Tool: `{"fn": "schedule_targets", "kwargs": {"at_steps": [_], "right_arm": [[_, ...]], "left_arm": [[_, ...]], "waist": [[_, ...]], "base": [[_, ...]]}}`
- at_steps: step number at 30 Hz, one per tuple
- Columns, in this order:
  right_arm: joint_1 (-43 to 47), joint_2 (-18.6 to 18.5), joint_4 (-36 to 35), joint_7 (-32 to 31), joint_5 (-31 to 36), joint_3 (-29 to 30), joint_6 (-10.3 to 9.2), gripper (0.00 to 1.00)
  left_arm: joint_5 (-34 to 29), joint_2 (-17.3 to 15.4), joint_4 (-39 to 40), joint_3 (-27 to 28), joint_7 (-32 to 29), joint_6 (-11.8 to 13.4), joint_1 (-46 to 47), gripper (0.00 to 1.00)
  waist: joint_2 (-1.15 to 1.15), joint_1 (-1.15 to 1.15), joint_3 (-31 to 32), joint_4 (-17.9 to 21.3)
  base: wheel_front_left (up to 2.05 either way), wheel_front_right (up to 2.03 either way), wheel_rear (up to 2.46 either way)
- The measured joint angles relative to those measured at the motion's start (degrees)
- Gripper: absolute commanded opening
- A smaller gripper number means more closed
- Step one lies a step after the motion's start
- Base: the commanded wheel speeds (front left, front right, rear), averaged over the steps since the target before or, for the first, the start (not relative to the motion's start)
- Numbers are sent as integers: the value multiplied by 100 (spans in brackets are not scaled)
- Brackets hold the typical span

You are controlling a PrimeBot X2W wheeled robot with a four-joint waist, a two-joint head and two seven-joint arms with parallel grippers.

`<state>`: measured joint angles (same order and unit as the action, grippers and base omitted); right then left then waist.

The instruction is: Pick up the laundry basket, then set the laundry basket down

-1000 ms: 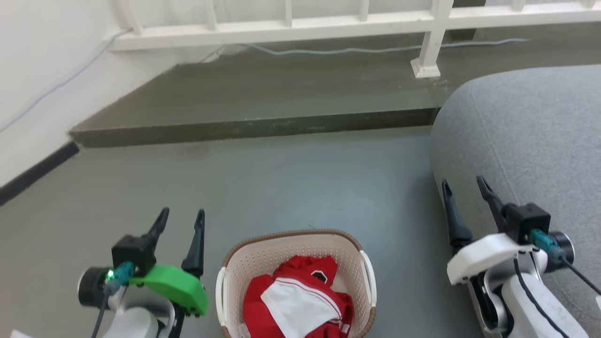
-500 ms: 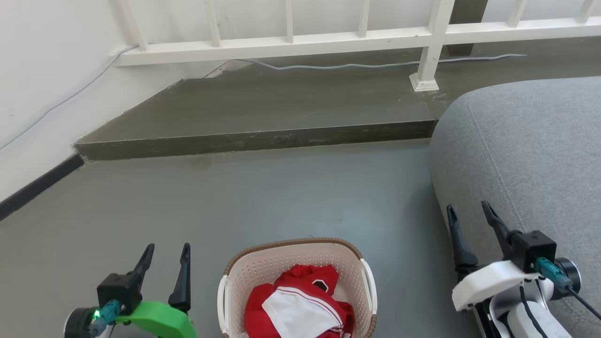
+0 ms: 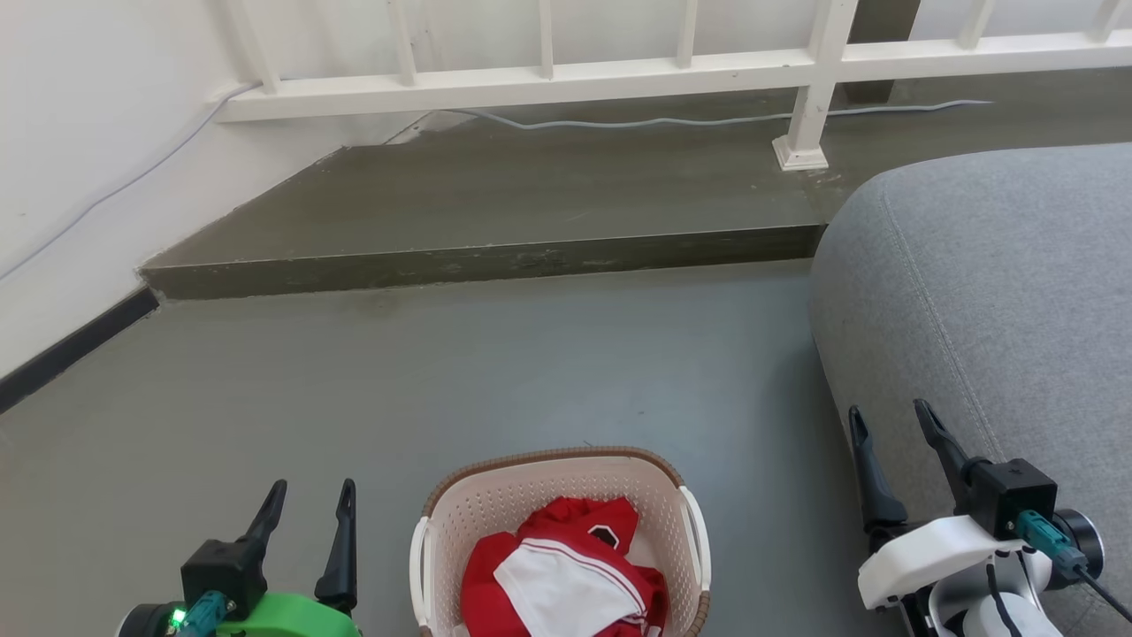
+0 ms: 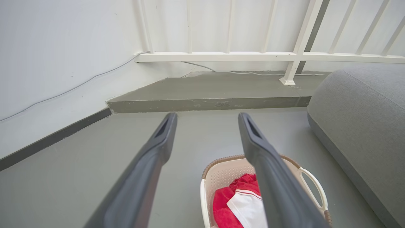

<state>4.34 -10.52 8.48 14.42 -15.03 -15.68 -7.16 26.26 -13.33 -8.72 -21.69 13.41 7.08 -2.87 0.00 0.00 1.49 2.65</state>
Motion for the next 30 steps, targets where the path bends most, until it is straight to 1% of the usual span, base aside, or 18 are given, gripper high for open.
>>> {"fn": "schedule_targets", "kwargs": {"at_steps": [8,14,25,26,30], "right_arm": [[110,32,-105,-2,58,27,0,100],[115,71,-187,-18,99,53,0,100],[214,104,-268,-85,123,90,-1,100],[214,105,-274,-85,123,98,-1,0],[270,178,-81,-83,120,52,5,0]], "left_arm": [[-254,54,221,123,-135,0,-104,100],[-337,142,376,167,-231,0,-214,100],[-489,194,584,294,-336,0,-315,100],[-519,204,600,305,-338,0,-316,0],[-554,296,390,256,-379,0,-335,0]], "waist": [[0,0,-25,6],[0,0,-42,9],[0,0,-52,14],[0,0,-52,14],[0,0,-53,14]], "base": [[0,0,0],[0,0,0],[0,0,0],[0,0,0],[0,0,0]]}}
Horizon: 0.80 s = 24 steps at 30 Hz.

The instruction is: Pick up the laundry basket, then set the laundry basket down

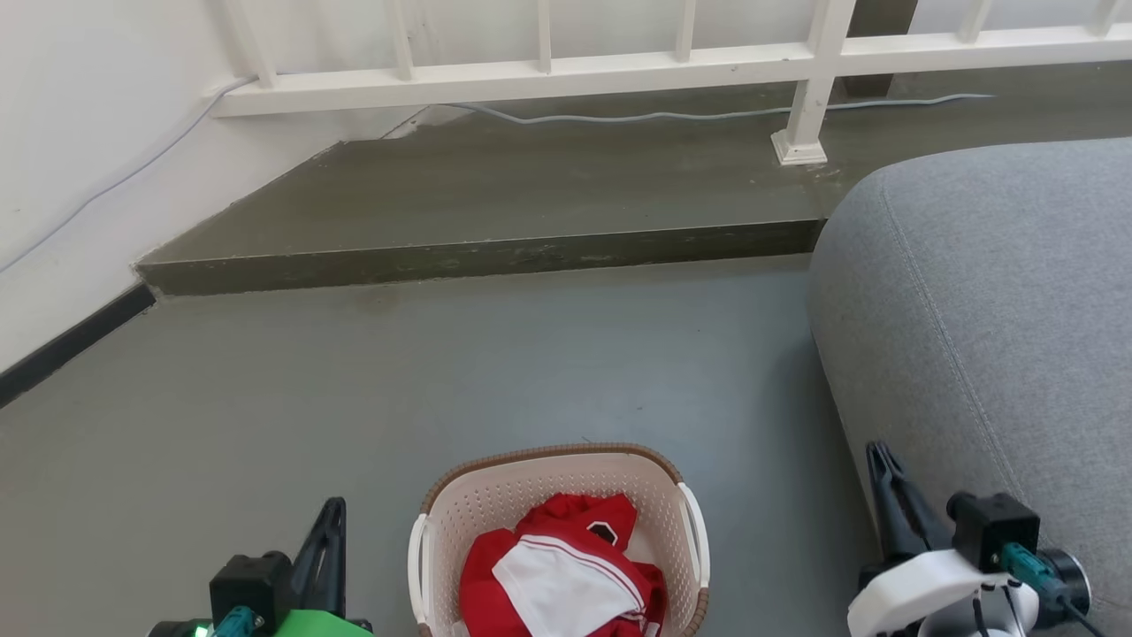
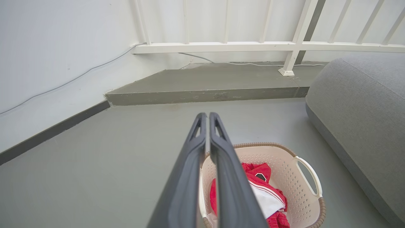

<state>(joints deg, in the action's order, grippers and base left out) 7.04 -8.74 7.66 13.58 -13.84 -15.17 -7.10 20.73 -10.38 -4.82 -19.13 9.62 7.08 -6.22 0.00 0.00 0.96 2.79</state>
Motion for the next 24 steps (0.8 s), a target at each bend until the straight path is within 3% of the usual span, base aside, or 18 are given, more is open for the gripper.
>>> {"fn": "schedule_targets", "kwargs": {"at_steps": [7,24], "right_arm": [[168,66,41,-1,-200,-12,54,0],[154,162,-63,-221,-1826,285,248,0]], "left_arm": [[242,54,-42,-22,-1,-55,-97,0],[1660,204,-26,319,-201,-220,-90,0]], "waist": [[0,0,-9,-12],[0,0,-39,-66]], "base": [[0,0,0],[0,0,0]]}}
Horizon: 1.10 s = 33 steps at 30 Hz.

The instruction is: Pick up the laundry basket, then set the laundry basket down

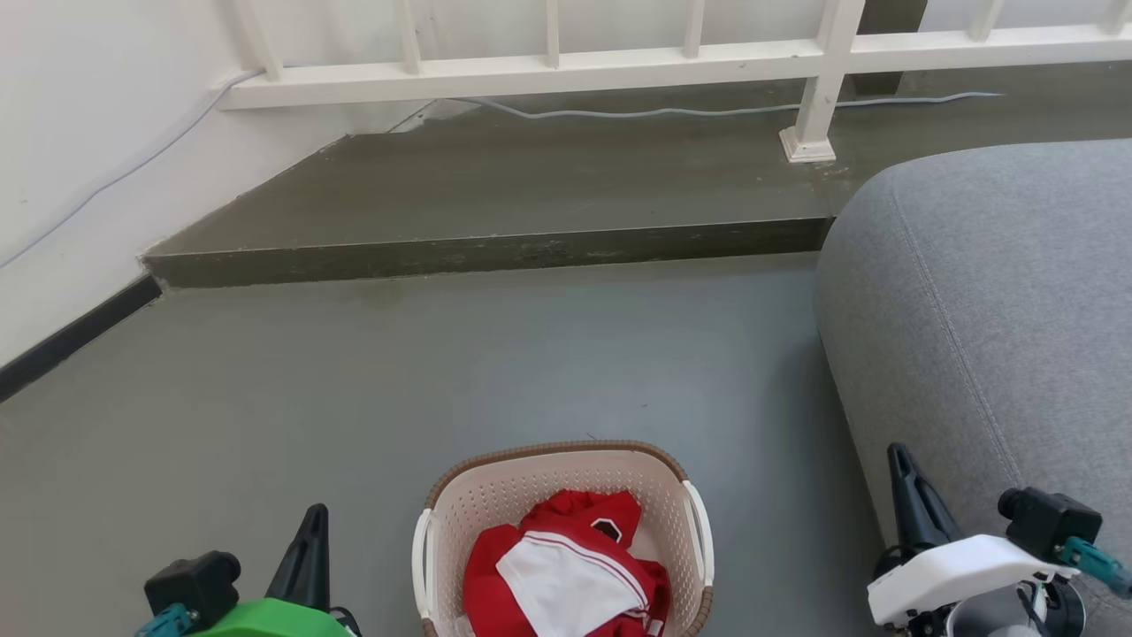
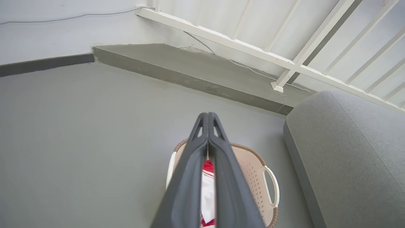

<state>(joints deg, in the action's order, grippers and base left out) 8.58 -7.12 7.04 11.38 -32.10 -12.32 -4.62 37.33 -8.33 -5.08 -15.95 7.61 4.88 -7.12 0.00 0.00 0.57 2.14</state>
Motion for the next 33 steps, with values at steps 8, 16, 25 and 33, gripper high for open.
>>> {"fn": "schedule_targets", "kwargs": {"at_steps": [8,16,25,33], "right_arm": [[-97,0,13,-145,-660,148,57,0],[-166,-2,51,-292,-1319,303,142,0],[-285,-1,121,-435,-2061,466,260,0],[-391,0,199,-547,-2711,611,370,0]], "left_arm": [[576,7,-34,164,-105,-92,9,0],[1188,20,-151,327,-210,-192,60,0],[1862,33,-214,506,-350,-301,173,0],[2427,48,-335,672,-454,-436,281,0]], "waist": [[0,0,-10,-23],[0,0,-19,-45],[0,0,-29,-69],[0,0,-37,-91]], "base": [[0,0,0],[0,0,0],[0,0,0],[0,0,0]]}}
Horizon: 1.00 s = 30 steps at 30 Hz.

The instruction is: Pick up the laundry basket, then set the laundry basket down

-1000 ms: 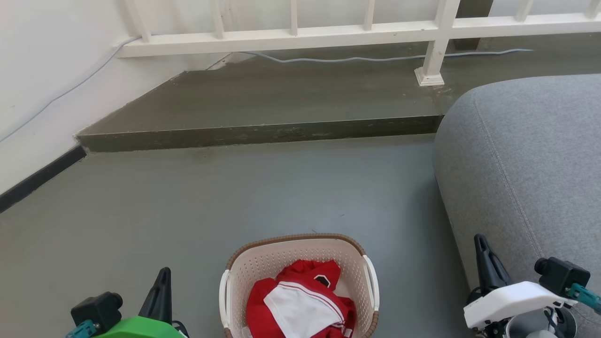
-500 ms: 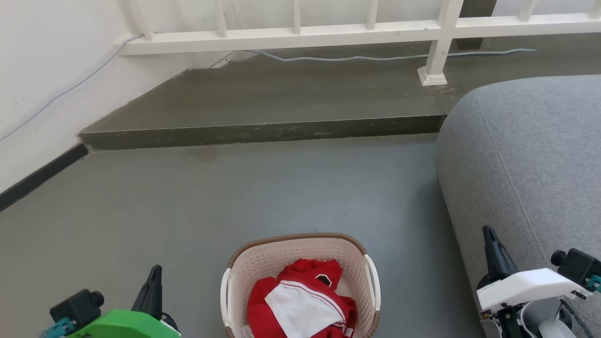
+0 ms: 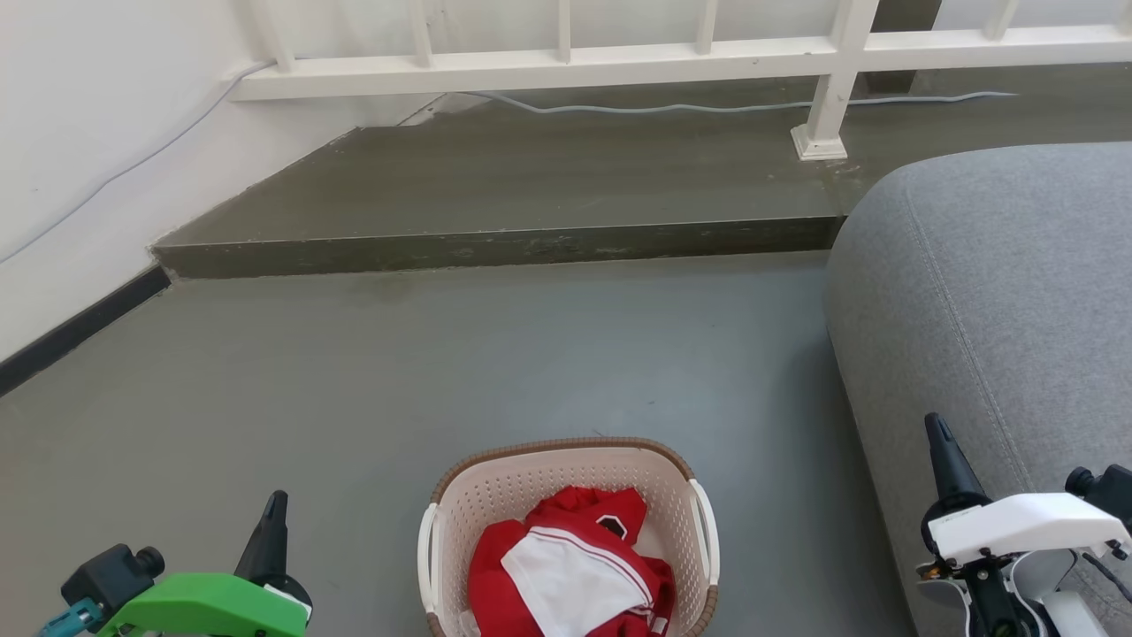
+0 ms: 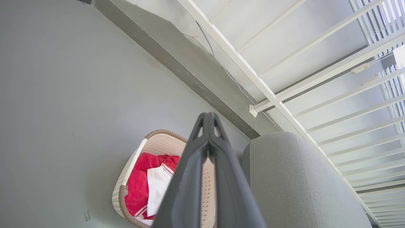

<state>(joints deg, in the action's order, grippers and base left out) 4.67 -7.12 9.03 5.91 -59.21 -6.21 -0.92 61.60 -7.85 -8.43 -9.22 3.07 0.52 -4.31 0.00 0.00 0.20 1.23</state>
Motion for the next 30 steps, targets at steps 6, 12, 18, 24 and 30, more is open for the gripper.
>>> {"fn": "schedule_targets", "kwargs": {"at_steps": [6,12,18,24,30], "right_arm": [[-102,3,56,-116,-483,86,96,0],[-182,8,120,-214,-959,207,165,0],[-257,15,180,-302,-1460,298,259,0],[-340,30,229,-379,-1863,393,342,0],[-430,40,298,-476,-2329,487,424,0]], "left_arm": [[453,47,-43,115,-57,-60,94,0],[895,101,-123,213,-145,-156,154,0],[1332,118,-214,357,-224,-227,227,0],[1696,143,-254,434,-282,-322,316,0],[2118,156,-360,559,-356,-412,405,0]], "waist": [[0,0,-6,-16],[0,0,-11,-33],[0,0,-17,-49],[0,0,-21,-62],[0,0,-27,-79]], "base": [[0,0,0],[0,0,0],[0,0,0],[0,0,0],[0,0,0]]}}
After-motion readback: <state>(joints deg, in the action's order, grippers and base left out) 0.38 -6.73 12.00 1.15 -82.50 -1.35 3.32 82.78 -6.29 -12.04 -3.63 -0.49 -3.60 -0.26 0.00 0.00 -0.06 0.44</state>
